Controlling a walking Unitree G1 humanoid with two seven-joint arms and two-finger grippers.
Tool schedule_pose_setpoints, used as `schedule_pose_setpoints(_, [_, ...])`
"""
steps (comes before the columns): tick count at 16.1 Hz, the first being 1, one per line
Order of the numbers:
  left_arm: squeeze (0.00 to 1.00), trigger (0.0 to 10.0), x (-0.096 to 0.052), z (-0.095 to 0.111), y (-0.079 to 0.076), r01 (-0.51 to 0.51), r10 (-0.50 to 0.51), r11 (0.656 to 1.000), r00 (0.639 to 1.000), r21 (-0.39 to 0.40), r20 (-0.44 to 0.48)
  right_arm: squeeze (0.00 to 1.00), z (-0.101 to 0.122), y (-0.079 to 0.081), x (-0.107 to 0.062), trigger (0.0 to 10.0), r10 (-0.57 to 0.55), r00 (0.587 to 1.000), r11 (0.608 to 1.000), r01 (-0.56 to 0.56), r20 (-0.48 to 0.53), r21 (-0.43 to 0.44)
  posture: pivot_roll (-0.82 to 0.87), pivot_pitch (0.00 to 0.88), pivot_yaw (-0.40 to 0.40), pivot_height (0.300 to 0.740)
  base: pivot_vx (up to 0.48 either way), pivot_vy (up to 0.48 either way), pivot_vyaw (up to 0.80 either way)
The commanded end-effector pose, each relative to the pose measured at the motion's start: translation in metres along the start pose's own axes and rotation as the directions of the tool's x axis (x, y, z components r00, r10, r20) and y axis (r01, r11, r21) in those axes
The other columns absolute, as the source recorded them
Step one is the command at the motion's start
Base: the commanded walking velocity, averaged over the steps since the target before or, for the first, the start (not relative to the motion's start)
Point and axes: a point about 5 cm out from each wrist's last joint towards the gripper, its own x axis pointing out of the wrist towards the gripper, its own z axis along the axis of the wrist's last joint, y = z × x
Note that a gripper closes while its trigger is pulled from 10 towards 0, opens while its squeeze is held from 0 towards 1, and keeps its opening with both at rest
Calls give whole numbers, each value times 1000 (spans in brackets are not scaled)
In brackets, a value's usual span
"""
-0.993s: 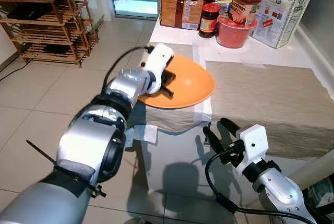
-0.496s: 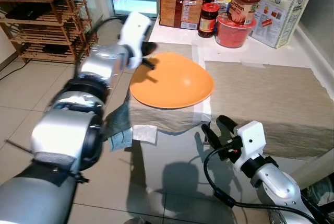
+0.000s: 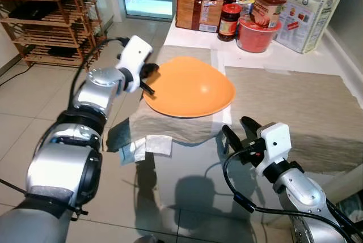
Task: Setting the table
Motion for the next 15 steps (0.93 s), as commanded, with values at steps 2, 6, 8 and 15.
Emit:
schedule_pose_setpoints(2, [0,10000,1,2,-2,8,-8,1000,1000,15,6,0,1,-2,1,10000,-11,1000,1000,11,7,-2,10,0,0,740,0,0,0])
schedule_pose_setpoints(6, [0,10000,8,-11,-19,81,-79,996,994,25,-82,0,-2,0,0,10000,-9,1000,1000,9,0,4,6,0,7,740,0,0,0])
schedule_pose_setpoints(8, [0,10000,9,-12,-21,91,-88,995,991,29,-100,0,-2,0,0,10000,-9,1000,1000,9,0,5,4,0,10,740,0,0,0])
schedule_pose_setpoints(15, [0,10000,22,-6,-38,135,-128,990,983,43,-135,0,-2,3,0,10000,-11,1000,1000,11,5,13,-13,0,20,740,0,0,0])
